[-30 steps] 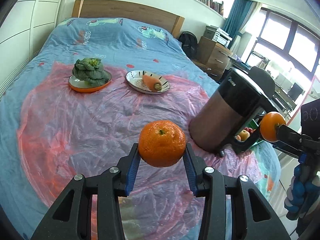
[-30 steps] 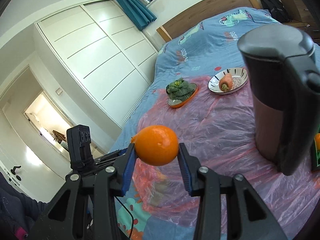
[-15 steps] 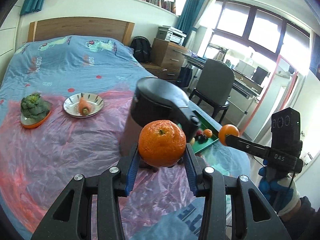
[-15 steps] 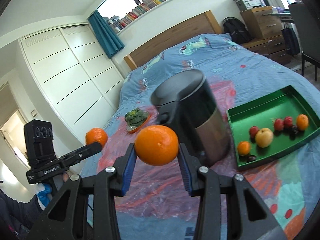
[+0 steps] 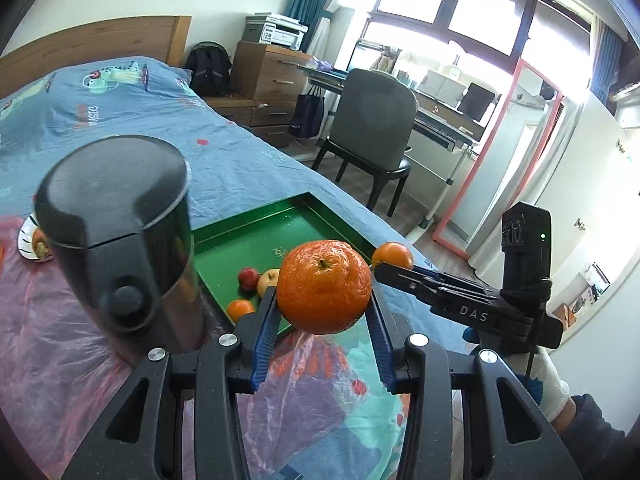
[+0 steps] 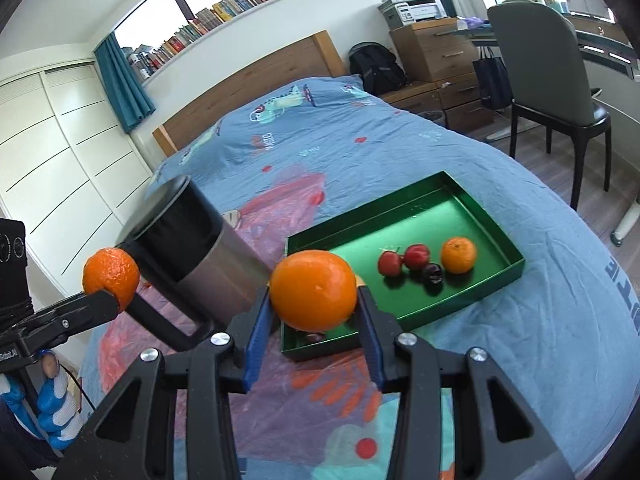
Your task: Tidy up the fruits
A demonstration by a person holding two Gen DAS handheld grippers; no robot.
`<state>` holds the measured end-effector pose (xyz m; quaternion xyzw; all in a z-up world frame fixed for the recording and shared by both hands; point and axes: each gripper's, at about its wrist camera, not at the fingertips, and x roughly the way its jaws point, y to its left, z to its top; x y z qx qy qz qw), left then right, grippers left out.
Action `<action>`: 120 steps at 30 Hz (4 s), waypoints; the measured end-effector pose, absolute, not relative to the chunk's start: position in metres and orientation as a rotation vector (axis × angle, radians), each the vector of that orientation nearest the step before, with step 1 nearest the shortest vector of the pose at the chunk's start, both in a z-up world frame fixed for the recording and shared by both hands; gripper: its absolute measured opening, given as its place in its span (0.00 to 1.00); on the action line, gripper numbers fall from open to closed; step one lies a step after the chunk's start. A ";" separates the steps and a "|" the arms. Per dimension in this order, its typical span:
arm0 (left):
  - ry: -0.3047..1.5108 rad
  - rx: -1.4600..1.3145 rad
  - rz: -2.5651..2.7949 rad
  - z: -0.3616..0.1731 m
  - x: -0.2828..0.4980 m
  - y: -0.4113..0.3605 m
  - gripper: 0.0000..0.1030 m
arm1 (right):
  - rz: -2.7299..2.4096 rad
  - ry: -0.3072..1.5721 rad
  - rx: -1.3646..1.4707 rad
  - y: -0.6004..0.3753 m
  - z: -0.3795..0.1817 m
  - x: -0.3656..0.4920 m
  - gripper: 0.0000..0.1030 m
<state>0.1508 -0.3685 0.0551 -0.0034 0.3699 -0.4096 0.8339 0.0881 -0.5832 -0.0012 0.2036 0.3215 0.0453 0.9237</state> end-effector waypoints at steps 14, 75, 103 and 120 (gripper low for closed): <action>0.931 0.160 -0.797 -0.038 0.215 -0.482 0.37 | -0.010 0.765 0.286 -0.633 -0.056 0.208 0.42; 0.810 0.177 -0.513 0.029 0.089 -0.249 0.53 | -0.033 0.756 0.142 -0.494 0.024 0.062 1.00; 0.683 -0.004 -0.089 0.045 -0.013 -0.013 0.95 | 0.107 0.635 0.062 -0.289 0.062 -0.010 1.00; 0.646 0.046 -0.098 0.053 -0.015 -0.049 0.99 | 0.032 0.596 0.025 -0.292 0.073 -0.017 1.00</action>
